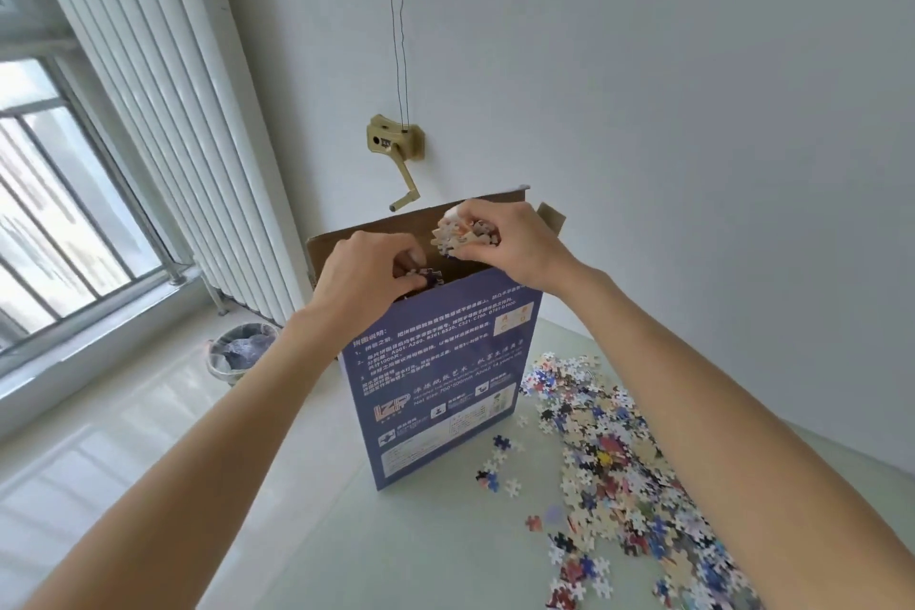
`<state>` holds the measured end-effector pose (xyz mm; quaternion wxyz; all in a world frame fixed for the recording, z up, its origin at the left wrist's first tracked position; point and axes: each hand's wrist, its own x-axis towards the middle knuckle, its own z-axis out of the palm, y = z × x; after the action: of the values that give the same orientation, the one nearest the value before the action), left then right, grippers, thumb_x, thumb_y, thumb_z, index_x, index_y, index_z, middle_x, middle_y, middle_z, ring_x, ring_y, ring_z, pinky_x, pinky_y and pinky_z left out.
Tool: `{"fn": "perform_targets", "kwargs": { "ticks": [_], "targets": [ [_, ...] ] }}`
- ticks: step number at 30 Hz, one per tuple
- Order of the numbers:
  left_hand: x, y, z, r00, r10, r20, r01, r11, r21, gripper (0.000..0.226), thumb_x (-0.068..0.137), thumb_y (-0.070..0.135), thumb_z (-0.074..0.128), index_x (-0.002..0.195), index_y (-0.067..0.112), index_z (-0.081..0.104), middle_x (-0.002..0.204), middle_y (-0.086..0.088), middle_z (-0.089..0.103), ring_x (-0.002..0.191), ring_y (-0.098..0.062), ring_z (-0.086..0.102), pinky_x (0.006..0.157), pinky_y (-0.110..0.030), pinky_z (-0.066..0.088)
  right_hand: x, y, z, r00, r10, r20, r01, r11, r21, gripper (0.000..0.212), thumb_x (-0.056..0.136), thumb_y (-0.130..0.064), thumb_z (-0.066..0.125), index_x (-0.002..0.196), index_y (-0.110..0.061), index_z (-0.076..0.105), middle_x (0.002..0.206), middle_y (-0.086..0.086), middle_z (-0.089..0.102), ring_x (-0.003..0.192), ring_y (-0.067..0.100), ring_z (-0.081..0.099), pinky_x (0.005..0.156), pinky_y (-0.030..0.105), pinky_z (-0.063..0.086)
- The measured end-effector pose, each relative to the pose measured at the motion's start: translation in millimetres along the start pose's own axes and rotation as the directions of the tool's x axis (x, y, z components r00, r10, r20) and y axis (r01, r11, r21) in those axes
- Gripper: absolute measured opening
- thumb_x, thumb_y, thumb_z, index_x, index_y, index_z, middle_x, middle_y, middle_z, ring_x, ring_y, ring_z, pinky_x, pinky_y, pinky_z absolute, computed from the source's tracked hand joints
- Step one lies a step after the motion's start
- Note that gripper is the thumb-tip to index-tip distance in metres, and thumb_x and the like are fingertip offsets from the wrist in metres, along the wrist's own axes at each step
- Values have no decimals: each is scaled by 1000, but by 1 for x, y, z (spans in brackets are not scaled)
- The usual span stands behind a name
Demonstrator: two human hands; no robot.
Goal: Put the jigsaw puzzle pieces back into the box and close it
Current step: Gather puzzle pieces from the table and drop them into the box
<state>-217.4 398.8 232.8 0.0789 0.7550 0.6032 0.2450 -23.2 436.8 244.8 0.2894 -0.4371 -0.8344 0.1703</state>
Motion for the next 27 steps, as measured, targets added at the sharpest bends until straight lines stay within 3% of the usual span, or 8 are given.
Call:
{"fn": "perform_targets", "kwargs": {
  "ticks": [2, 7, 11, 15, 20, 24, 27],
  "targets": [
    [0, -1, -3, 1000, 11, -25, -10, 1000, 25, 5, 83, 26, 68, 87, 24, 71, 84, 4, 69, 76, -16, 64, 71, -32, 53, 4, 3, 8, 998, -15, 58, 14, 1000, 20, 35, 82, -21, 70, 115, -21, 60, 103, -1, 67, 90, 4, 56, 70, 3, 39],
    [-1, -3, -3, 996, 88, -35, -79, 978, 190, 17, 90, 32, 59, 101, 30, 72, 98, 4, 66, 84, -20, 60, 69, -32, 49, 5, 5, 17, 992, -46, 118, 38, 997, 67, 29, 85, -23, 66, 113, -21, 60, 101, -3, 66, 90, 8, 58, 75, 19, 46],
    [-2, -4, -3, 991, 130, -44, -121, 979, 161, 23, 83, 30, 68, 106, 26, 69, 93, 5, 57, 79, -17, 56, 69, -29, 44, 5, 7, 19, 991, -26, 135, 15, 997, 77, 25, 86, -26, 65, 111, -21, 61, 100, -3, 67, 88, 7, 59, 72, 17, 44],
    [-8, -3, -3, 991, 119, -55, -112, 987, 112, 21, 87, 34, 62, 103, 22, 70, 86, 5, 66, 73, -14, 59, 68, -26, 47, 4, 7, 20, 989, -1, 146, -11, 997, 78, 17, 88, -30, 61, 104, -23, 62, 90, -7, 66, 83, 8, 58, 72, 25, 44],
    [-21, 0, -1, 990, 140, -20, -135, 977, 167, 28, 88, 47, 56, 110, 31, 64, 93, 13, 68, 80, -9, 62, 65, -24, 45, 8, 3, 27, 993, -14, 121, 14, 1000, -5, 16, 90, -31, 58, 95, -21, 69, 87, -3, 66, 81, 13, 58, 72, 32, 46],
    [-27, -1, 2, 980, 189, -57, -174, 963, 205, 23, 90, 35, 56, 112, 31, 63, 97, 13, 68, 83, -10, 62, 61, -22, 39, 9, -2, 31, 998, -17, 63, 24, 994, -105, 18, 87, -24, 62, 102, -18, 69, 90, -2, 63, 83, 14, 57, 76, 36, 49],
    [-29, 1, 4, 974, 209, -82, -187, 958, 219, 24, 92, 32, 54, 113, 27, 63, 99, 10, 68, 83, -13, 64, 64, -24, 46, 3, -6, 29, 1000, 4, -20, -6, 996, -85, 15, 85, -14, 65, 99, -15, 69, 84, -6, 63, 78, 9, 59, 77, 30, 52]
  ]
}}
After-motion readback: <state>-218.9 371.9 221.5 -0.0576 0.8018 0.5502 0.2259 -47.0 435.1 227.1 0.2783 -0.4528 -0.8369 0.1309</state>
